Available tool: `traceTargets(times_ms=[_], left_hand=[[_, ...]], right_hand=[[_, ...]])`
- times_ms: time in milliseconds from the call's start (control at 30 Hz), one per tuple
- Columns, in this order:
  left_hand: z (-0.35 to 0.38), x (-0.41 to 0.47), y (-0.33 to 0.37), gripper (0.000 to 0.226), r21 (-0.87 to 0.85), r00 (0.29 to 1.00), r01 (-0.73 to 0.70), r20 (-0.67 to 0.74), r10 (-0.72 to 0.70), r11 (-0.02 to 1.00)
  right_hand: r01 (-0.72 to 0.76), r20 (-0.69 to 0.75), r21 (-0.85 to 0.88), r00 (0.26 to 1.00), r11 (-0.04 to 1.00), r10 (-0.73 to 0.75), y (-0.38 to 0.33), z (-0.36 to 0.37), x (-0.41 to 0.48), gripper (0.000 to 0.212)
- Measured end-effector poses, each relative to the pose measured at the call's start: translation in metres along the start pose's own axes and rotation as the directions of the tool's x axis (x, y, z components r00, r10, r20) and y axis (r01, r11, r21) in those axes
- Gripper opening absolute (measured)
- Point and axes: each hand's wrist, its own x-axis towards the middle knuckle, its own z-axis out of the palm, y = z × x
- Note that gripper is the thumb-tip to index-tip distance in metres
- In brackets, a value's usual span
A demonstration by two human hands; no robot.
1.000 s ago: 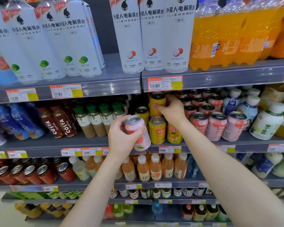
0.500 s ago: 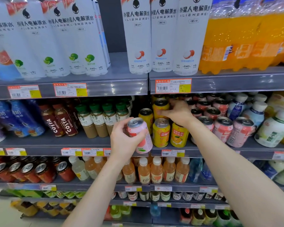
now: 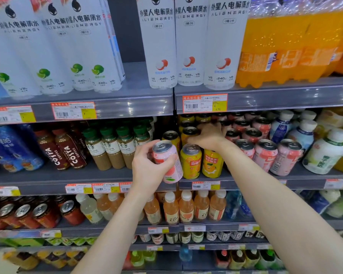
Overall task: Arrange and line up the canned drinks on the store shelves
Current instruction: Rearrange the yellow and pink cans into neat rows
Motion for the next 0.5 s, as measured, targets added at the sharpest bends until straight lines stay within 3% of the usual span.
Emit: traceTargets(times_ms=[200, 500], left_hand=[[0.003, 0.002, 0.000, 0.067, -0.001, 1.000, -0.007, 0.017, 0.007, 1.000], [0.005, 0.002, 0.002, 0.068, -0.004, 0.999, -0.026, 0.019, 0.026, 1.000]], right_hand=[[-0.012, 0.042, -0.048, 0.999, 0.999, 0.014, 0.003, 0.002, 0.011, 0.043], [0.060, 0.016, -0.017, 0.998, 0.998, -0.060, 0.012, 0.002, 0.019, 0.047]])
